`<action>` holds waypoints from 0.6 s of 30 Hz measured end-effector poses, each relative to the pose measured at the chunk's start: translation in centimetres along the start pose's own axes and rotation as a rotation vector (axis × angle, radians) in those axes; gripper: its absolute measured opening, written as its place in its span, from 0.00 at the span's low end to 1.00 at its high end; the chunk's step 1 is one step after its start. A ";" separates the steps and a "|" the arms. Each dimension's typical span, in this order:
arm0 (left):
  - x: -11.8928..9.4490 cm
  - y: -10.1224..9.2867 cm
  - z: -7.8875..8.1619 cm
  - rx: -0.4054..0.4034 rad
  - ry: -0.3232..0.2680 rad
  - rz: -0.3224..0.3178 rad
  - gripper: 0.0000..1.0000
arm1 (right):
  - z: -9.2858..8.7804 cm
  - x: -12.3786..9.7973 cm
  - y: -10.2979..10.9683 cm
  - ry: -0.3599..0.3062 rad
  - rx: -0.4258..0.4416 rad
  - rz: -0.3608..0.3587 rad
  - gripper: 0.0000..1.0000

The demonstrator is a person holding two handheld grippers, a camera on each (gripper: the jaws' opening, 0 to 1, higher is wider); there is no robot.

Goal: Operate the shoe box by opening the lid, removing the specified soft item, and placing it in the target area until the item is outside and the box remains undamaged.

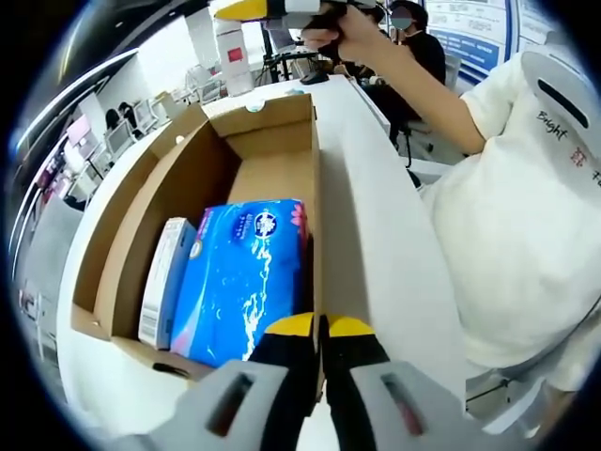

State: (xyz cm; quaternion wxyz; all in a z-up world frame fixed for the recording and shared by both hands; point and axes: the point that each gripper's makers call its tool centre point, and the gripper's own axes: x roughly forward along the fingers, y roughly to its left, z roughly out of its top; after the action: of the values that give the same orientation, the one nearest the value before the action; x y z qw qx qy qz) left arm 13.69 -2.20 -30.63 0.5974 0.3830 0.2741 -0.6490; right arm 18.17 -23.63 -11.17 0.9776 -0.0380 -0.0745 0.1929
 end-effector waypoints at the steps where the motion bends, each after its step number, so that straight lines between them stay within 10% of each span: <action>1: 0.0 0.0 0.0 0.000 0.000 0.001 0.01 | 0.3 -0.4 -0.4 -0.010 -0.002 -0.018 0.18; 18: 0.0 0.0 0.0 0.000 0.000 0.004 0.01 | 3.2 -4.2 -4.7 -0.118 -0.028 -0.095 0.18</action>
State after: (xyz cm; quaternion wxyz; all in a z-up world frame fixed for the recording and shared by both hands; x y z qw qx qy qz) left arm 13.65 -2.17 -30.61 0.5989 0.3835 0.2732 -0.6477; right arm 15.51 -29.43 -8.04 0.9790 -0.0368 -0.1363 0.1473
